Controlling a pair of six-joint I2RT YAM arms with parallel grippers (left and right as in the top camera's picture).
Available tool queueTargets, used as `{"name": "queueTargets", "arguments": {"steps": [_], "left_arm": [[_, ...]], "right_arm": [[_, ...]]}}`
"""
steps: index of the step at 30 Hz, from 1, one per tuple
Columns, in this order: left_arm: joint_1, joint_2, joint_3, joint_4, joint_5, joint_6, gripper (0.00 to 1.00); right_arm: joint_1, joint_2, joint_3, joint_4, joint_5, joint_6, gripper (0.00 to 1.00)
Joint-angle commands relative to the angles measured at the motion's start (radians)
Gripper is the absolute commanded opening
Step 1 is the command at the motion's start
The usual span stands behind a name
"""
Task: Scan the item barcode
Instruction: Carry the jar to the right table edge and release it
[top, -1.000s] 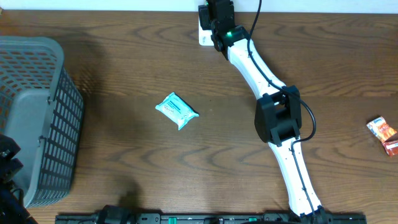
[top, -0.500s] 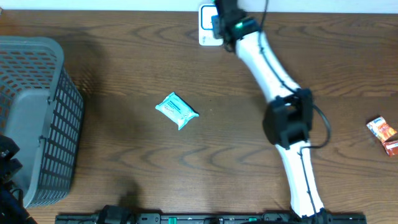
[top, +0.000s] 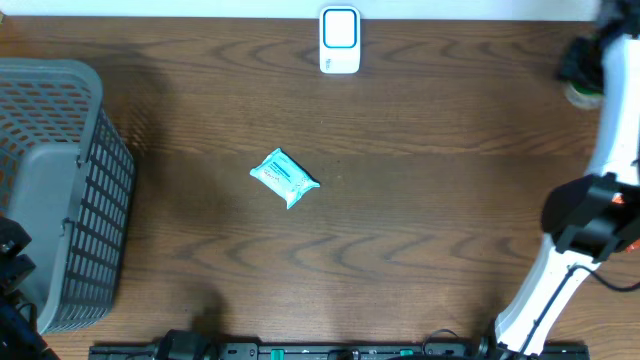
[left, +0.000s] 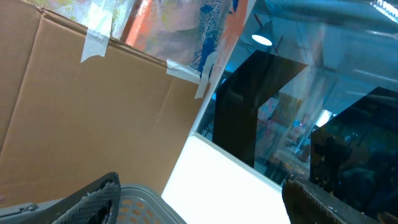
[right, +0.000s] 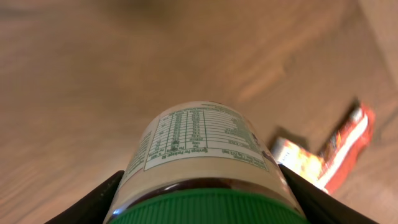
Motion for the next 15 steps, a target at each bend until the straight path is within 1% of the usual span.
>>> {"name": "queueTargets", "arguments": {"steps": [1, 3, 8, 12, 15], "left_arm": [[0.004, -0.011, -0.002, 0.006, -0.001, -0.010, 0.83], [0.004, -0.011, -0.002, 0.006, -0.001, -0.010, 0.83], [0.004, -0.011, -0.002, 0.006, -0.002, -0.009, 0.83], [0.004, -0.010, -0.002, 0.000, -0.001, -0.009, 0.83], [0.004, -0.010, -0.002, 0.000, -0.002, -0.009, 0.83]], "right_arm": [[-0.129, 0.071, -0.011, -0.017, -0.113, 0.032, 0.65], [-0.190, 0.108, -0.011, -0.025, -0.152, 0.032, 0.64], [-0.303, 0.206, -0.011, -0.045, -0.158, 0.032, 0.66], [-0.341, 0.248, -0.011, -0.075, -0.189, 0.032, 0.72], [-0.350, 0.245, -0.010, -0.088, -0.233, 0.032, 0.83]]}}
